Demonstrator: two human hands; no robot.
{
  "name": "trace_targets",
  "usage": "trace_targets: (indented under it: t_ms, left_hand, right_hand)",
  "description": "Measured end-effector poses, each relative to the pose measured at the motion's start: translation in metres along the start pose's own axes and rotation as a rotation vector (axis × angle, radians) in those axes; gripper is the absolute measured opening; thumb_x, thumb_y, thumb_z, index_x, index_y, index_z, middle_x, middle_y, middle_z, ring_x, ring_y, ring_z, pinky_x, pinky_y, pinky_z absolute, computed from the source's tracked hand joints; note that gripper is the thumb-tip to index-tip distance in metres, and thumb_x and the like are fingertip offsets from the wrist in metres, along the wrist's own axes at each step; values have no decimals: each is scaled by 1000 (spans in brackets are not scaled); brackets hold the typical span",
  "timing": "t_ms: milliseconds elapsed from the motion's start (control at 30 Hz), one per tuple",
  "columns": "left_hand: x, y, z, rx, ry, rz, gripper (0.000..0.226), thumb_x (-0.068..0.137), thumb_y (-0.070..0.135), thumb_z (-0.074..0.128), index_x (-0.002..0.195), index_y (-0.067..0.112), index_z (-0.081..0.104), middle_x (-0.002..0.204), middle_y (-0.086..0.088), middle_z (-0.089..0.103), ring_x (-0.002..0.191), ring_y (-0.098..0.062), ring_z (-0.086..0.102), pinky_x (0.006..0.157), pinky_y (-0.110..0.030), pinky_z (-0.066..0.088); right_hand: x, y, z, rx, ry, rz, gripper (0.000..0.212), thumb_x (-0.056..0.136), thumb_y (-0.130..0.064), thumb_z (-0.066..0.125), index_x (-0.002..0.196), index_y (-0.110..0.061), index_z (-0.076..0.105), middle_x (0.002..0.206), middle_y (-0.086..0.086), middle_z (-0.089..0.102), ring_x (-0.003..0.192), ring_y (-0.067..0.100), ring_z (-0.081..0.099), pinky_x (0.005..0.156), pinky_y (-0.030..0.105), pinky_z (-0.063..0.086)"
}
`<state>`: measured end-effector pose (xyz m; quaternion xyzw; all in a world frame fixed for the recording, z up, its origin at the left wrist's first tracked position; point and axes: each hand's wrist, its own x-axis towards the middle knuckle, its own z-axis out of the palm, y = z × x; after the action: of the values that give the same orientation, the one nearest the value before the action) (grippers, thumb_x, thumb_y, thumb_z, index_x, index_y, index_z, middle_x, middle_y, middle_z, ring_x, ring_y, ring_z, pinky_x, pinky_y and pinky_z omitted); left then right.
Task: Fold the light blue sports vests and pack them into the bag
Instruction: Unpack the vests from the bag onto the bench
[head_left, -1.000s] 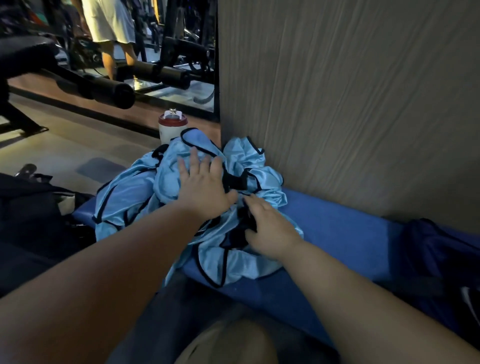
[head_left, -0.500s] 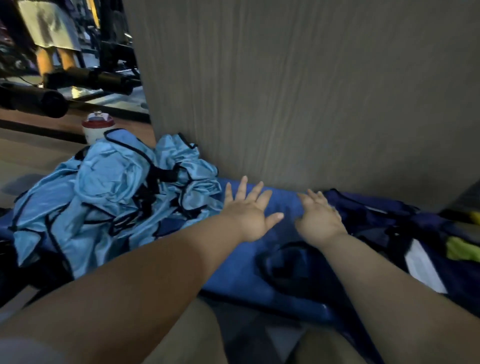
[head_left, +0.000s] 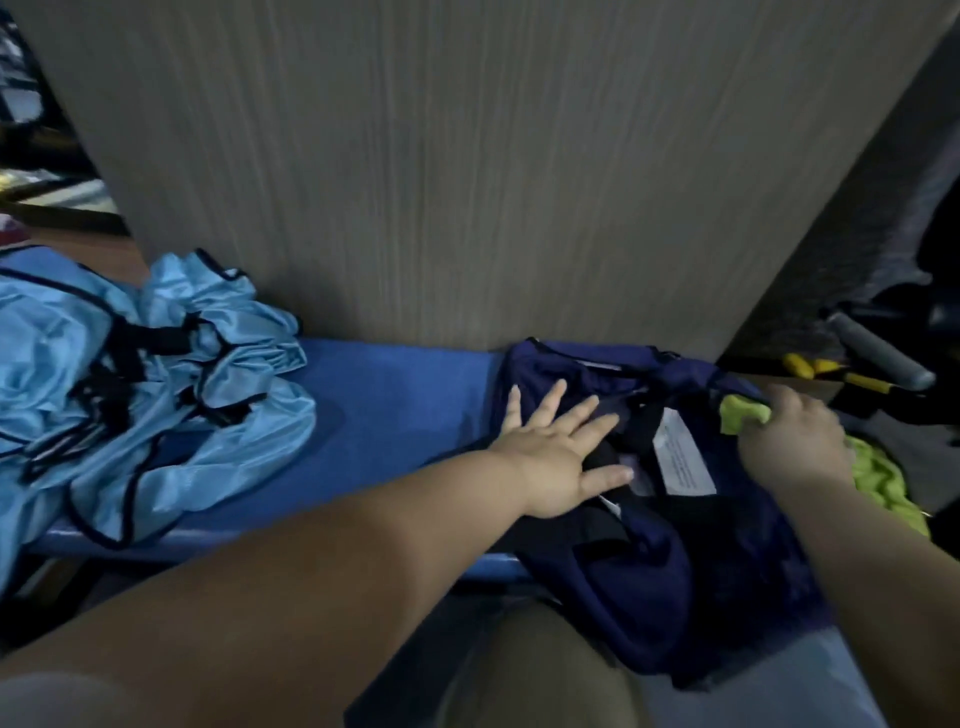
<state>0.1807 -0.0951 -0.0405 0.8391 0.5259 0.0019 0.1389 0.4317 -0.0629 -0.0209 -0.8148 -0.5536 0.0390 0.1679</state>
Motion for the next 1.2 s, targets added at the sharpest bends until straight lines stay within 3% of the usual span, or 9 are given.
trace_targets:
  t_ms: [167, 267, 500, 667, 800, 900, 1033, 1100, 1200]
  left_hand:
    - [12, 15, 18, 23, -78, -4, 71, 93, 71, 17, 153, 39, -1, 161, 12, -16, 143, -16, -31, 110, -58, -25]
    - [12, 8, 29, 35, -110, -20, 71, 93, 71, 15, 154, 38, 1, 161, 13, -16, 143, -11, -28, 109, -57, -26]
    - [13, 4, 38, 37, -117, -32, 70, 93, 71, 14, 154, 38, 1, 160, 14, -17, 143, -8, -27, 110, -58, -23]
    - [11, 2, 41, 28, -109, -29, 69, 93, 70, 15, 153, 38, 2, 160, 14, -17, 144, -7, -26, 110, -58, -23]
    - [9, -2, 42, 30, -117, -25, 70, 93, 71, 15, 153, 38, 2, 160, 15, -17, 143, -6, -27, 110, -57, -23]
    - [5, -5, 41, 33, -124, -23, 70, 93, 70, 15, 153, 38, 1, 159, 16, -17, 143, -6, -27, 111, -57, -22]
    - [1, -7, 39, -33, -116, -21, 69, 95, 68, 17, 154, 38, -1, 160, 15, -16, 144, -6, -25, 112, -55, -22]
    - [-1, -9, 36, -101, -108, -31, 68, 96, 67, 18, 154, 38, -2, 160, 15, -14, 145, -6, -22, 113, -54, -21]
    - [-4, -12, 31, -186, -106, -48, 68, 97, 64, 21, 154, 38, -3, 161, 16, -11, 145, -5, -20, 114, -53, -20]
  right_hand:
    - [24, 62, -2, -82, -126, 144, 56, 100, -44, 37, 152, -30, 22, 162, 2, 17, 146, 33, 16, 113, 59, 22]
    - [32, 84, 9, 29, -208, 232, 67, 100, -47, 43, 156, -26, 14, 164, 6, 9, 147, 36, 15, 113, 53, 25]
    - [38, 84, 27, 37, -141, 326, 61, 95, -57, 44, 147, -27, 35, 152, 14, 32, 134, 42, 36, 108, 55, 35]
    - [37, 90, 30, 281, 22, 448, 87, 82, -54, 67, 147, -10, 28, 142, 24, 43, 126, 47, 45, 102, 56, 41]
    - [37, 92, 24, 399, 28, 516, 93, 78, -47, 77, 144, 0, 31, 138, 27, 48, 123, 48, 49, 100, 53, 43]
    - [32, 91, 14, 442, 11, 523, 83, 81, -44, 74, 140, 2, 38, 136, 21, 52, 121, 44, 52, 95, 46, 44]
    - [27, 92, 9, 553, 183, 418, 32, 79, -27, 61, 107, -14, 69, 105, 15, 70, 78, 30, 62, 81, 39, 52]
    - [33, 88, 8, 613, 318, 400, 34, 73, -33, 53, 103, -30, 69, 95, 3, 71, 85, 29, 67, 83, 41, 55]
    - [49, 71, -4, 688, 439, 261, 33, 69, -40, 47, 96, -37, 64, 88, -4, 70, 82, 26, 68, 79, 44, 58]
